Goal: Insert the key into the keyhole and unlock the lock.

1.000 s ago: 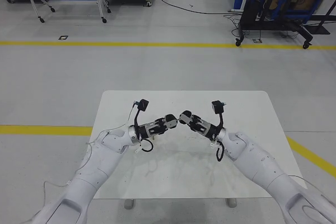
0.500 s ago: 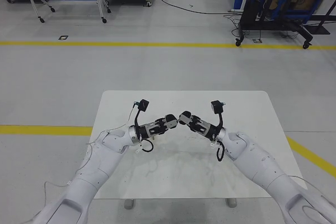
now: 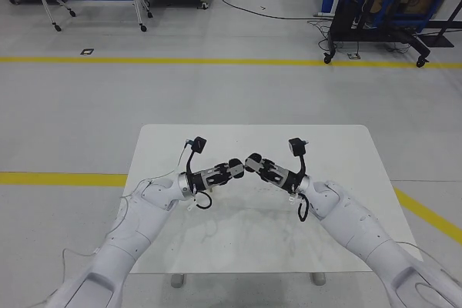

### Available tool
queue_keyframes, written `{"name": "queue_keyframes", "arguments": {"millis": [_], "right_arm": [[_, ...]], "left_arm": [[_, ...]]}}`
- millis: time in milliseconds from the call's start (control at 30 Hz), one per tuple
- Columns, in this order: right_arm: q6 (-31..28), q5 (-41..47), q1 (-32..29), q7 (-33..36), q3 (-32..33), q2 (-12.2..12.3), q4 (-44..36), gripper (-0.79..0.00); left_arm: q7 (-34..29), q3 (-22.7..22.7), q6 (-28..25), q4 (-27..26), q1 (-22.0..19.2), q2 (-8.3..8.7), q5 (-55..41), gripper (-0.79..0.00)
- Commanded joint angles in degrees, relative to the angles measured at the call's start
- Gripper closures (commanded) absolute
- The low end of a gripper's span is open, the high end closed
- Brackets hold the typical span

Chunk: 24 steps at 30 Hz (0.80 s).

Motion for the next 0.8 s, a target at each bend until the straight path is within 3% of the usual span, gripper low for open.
{"name": "queue_keyframes", "arguments": {"millis": [0,33,567,767], "right_arm": [[0.0,0.3,-0.1,0.4,0.2,0.0,0.0,-0.64],[0.0,0.3,-0.1,0.4,0.2,0.0,0.0,-0.785],[1.1,-1.6,-0.1,0.7,1.3,0.3,-0.4,-0.785],[0.3,-8.2,-0.7,10.4,5.5,3.0,-1.6,-0.785]], "left_arm": [[-0.4,-0.2,0.0,0.1,0.0,0.01,-0.5,0.0],[-0.7,-0.3,0.0,0.0,0.0,0.03,-0.6,0.0],[-4.3,-1.0,0.0,0.4,0.4,-0.17,-1.5,0.0],[-4.8,0.9,0.0,2.0,-0.6,-0.52,-1.0,0.0]]}}
